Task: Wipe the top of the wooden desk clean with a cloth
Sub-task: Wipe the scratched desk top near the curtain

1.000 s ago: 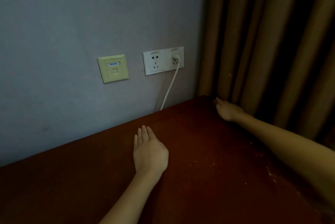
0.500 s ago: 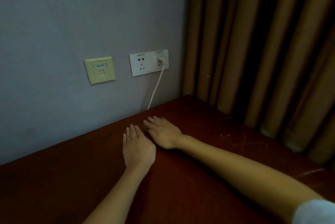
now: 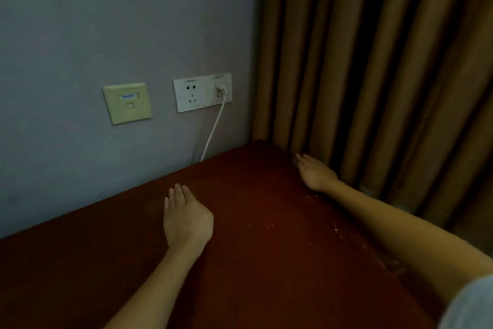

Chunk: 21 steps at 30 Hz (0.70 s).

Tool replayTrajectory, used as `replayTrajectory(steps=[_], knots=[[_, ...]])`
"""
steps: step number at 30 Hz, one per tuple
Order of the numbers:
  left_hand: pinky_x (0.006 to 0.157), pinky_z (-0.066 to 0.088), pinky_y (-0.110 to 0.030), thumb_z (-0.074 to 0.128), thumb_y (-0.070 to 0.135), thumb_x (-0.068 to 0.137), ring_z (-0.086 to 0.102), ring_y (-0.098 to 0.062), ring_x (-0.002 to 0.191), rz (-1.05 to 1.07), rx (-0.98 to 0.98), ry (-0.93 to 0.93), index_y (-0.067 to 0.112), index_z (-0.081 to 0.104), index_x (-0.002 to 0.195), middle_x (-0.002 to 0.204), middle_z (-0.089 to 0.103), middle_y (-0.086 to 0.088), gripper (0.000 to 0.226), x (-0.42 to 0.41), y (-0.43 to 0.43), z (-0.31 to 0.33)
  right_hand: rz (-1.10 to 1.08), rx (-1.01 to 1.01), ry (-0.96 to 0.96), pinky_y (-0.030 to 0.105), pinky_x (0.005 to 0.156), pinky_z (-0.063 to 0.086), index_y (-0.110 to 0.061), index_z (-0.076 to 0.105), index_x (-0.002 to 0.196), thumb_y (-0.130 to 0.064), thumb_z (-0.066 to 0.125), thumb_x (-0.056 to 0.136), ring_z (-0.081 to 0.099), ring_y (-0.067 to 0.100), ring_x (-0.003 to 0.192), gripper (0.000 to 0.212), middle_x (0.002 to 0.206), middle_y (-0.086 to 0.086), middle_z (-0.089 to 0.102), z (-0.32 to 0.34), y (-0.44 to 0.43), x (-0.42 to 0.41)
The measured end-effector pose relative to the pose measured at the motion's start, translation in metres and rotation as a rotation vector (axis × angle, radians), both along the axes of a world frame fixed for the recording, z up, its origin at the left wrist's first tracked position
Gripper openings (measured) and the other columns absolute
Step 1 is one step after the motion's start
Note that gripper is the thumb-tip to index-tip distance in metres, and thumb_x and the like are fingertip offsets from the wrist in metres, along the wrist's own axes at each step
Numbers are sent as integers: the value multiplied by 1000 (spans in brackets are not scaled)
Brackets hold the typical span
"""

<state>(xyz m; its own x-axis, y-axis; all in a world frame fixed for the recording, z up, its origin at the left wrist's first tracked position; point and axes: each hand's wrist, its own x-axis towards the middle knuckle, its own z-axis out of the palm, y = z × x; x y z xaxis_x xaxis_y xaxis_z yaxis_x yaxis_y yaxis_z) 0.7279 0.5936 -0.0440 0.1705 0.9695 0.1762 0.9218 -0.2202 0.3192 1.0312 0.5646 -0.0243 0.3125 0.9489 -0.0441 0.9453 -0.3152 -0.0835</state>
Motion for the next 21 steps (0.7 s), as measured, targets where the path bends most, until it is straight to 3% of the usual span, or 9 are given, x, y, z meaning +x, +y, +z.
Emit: replayTrajectory(steps=[3, 8, 16, 21], knots=[[121, 1, -34, 20, 21, 100, 2, -23, 148, -4, -1, 6, 0, 7, 151, 160, 3, -14, 57, 0, -1, 0, -105, 75, 100, 27, 119, 6, -10, 9, 152, -28, 10, 104, 8, 17, 147, 51, 160, 5, 5, -1, -39, 12], [121, 0, -35, 20, 22, 99, 1, -23, 148, -6, -5, 6, 0, 6, 151, 160, 2, -14, 58, 2, -1, 0, -125, 40, 73, 34, 119, -1, -11, 5, 152, -30, 10, 104, 1, 21, 148, 52, 160, 9, 1, -7, -62, -15], [121, 0, -34, 21, 21, 99, 2, -23, 148, -2, -6, 23, 0, 7, 151, 160, 3, -14, 58, 3, -1, 0, 33, 26, 71, 41, 119, 1, -9, 11, 152, -27, 15, 103, 4, 27, 148, 52, 160, 11, 7, -1, 25, -122], [121, 4, -34, 31, 20, 99, 7, -24, 148, -11, 19, 27, -1, 11, 151, 159, 10, -15, 59, -1, 2, 1, 274, 51, 168, 40, 119, -1, -11, 15, 151, -28, 15, 103, 5, 24, 148, 51, 160, 10, 9, -5, 34, -208]])
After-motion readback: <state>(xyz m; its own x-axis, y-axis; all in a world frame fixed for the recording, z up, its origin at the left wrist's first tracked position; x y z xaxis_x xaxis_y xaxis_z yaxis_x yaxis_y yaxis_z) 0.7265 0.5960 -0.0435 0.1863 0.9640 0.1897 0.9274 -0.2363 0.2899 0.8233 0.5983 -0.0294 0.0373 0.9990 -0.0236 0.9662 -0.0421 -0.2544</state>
